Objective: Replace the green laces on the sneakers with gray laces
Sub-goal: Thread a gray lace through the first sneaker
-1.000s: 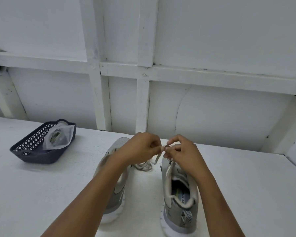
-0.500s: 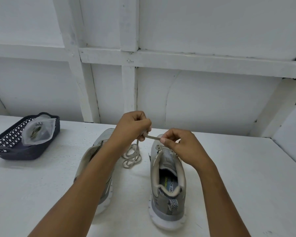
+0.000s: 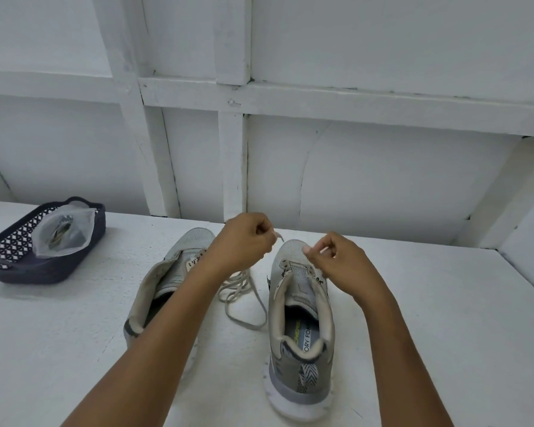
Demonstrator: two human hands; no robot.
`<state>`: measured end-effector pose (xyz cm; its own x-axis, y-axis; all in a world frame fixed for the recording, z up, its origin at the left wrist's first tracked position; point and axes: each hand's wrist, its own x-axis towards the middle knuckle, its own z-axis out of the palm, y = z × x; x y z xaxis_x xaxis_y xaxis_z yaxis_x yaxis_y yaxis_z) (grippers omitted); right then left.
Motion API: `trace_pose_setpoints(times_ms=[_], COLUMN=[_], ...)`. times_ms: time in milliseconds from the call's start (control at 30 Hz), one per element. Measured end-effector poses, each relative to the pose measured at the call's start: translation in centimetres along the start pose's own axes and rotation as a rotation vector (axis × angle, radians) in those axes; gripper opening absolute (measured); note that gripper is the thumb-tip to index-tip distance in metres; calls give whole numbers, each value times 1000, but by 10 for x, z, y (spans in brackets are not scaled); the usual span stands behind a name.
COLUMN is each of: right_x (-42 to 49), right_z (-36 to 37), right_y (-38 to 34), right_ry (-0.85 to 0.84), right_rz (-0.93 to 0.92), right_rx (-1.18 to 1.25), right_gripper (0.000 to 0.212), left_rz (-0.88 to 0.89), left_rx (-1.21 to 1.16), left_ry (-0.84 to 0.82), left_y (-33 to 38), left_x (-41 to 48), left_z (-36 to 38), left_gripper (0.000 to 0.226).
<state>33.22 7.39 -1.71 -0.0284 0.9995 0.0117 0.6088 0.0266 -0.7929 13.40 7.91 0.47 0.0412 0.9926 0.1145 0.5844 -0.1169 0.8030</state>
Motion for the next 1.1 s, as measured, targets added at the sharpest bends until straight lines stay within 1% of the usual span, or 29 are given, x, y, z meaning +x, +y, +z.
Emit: trace_pose_setpoints(times_ms=[67,133,167,300,333,400,433,467,533,600,633,700,800,867,933,1000,1033,1100], right_x=[-1,-2,-2,-1,-2,-7,-11,-15,-24,-34,-40,-51,-67,-73,-76,-76,-75,-74], right_z=[1,3,3,-4,-5,-8,-9,-10,-11,-14,-16,-23,-31,-30,-27,-23,-21,-15], right_y=[8,10,8,4,4,5,5,6,5,4,3,4,5,6,9,12,13,17], right_ry=[-106,-204,-217,-139,-117,-85,-79,-80,-108,-149,-180,-257,-400,-435,-389,-324,-313,-307], right_rz=[117,184,194,159,151,149,150,152,156,162,164,176,215,226,196,138,117,98], right_rx=[-144,-125,-97,-65,-64,-41,-26,-15,-4,1,2,-8,-14,-23,-18,-57,-81,-91], right_gripper=[34,30,26,20,17,12,10,10,9,8,8,6,6,11,10,8,8,6], left_rz=[-72,-131,-154,-199,-202,-188,-175,-158,-144,-159,-178,-217,-230,-235,-227,-157,-124,-115], left_rx=[7,-2,-31,-69,-52,60,150,236,324,311,266,173,124,71,42,88,99,57], left_ry=[-62,-175,-220,-229,-225,-238,-265,-299,-365,-412,-448,-544,-653,-659,-625,-532,-465,-367], left_y=[-2,-6,-7,-8,-5,4,9,13,18,21,22,23,23,21,17,11,8,2], left_x=[-1,-5,-7,-10,-10,-11,-11,-13,-16,-23,-26,-36,-49,-55,-56,-54,-52,-48], left_z=[3,11,16,38,40,40,39,38,37,35,33,30,30,33,37,38,38,36], left_gripper=[6,14,17,15,19,41,47,47,33,18,14,10,11,11,16,21,19,11])
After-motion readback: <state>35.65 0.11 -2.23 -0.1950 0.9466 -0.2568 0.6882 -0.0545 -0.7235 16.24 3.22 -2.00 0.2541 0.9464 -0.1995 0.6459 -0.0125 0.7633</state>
